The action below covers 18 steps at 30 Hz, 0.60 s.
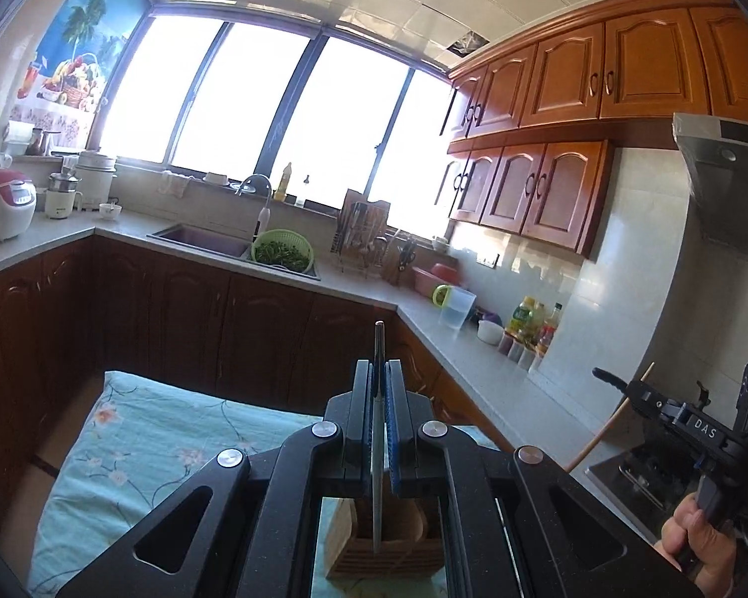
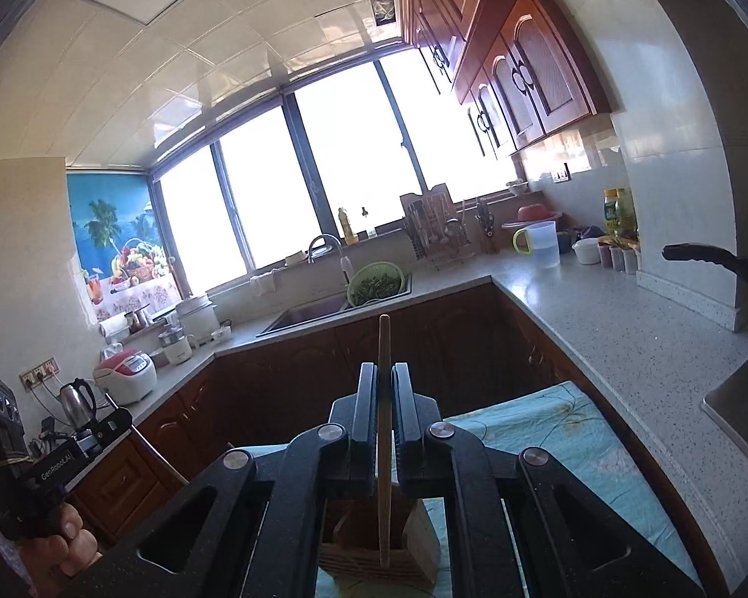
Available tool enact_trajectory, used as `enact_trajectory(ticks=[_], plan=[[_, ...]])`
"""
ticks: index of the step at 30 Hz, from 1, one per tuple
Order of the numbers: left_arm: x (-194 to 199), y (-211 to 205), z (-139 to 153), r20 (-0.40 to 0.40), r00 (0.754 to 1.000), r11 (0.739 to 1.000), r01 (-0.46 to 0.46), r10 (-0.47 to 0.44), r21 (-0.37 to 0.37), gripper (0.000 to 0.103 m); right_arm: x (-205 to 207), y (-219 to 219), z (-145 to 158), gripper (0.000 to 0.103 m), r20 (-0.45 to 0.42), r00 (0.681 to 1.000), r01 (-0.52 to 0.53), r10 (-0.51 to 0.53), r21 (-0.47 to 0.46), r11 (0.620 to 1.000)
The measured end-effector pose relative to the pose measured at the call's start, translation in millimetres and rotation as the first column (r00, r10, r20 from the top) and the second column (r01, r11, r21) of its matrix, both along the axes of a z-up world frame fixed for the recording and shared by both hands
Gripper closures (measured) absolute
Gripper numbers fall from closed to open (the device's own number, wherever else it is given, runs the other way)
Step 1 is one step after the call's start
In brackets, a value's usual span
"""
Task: Organize utensils
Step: 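Lower both held chopsticks into the wooden holder and open both tools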
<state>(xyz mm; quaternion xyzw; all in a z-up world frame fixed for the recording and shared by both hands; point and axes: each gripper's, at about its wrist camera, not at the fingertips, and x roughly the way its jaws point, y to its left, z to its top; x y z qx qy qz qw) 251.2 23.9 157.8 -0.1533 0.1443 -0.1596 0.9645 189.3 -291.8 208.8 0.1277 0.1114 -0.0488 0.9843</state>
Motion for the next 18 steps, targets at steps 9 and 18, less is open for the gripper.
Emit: enact_trajectory(ticks=[9,18], plan=[[62,-29,-66,-0.029,0.999,0.999,-0.045,0.044,-0.027,0.100,45,-3,-53,0.098,-0.060,0.998,0.032,-0.033,-0.004,0.999],[92,-48,-106,-0.082,0.997,1.000,-0.011,0.011,0.010,0.100,59,-6,-104,0.097,-0.135,0.991,0.026,-0.022,0.032,0.999]])
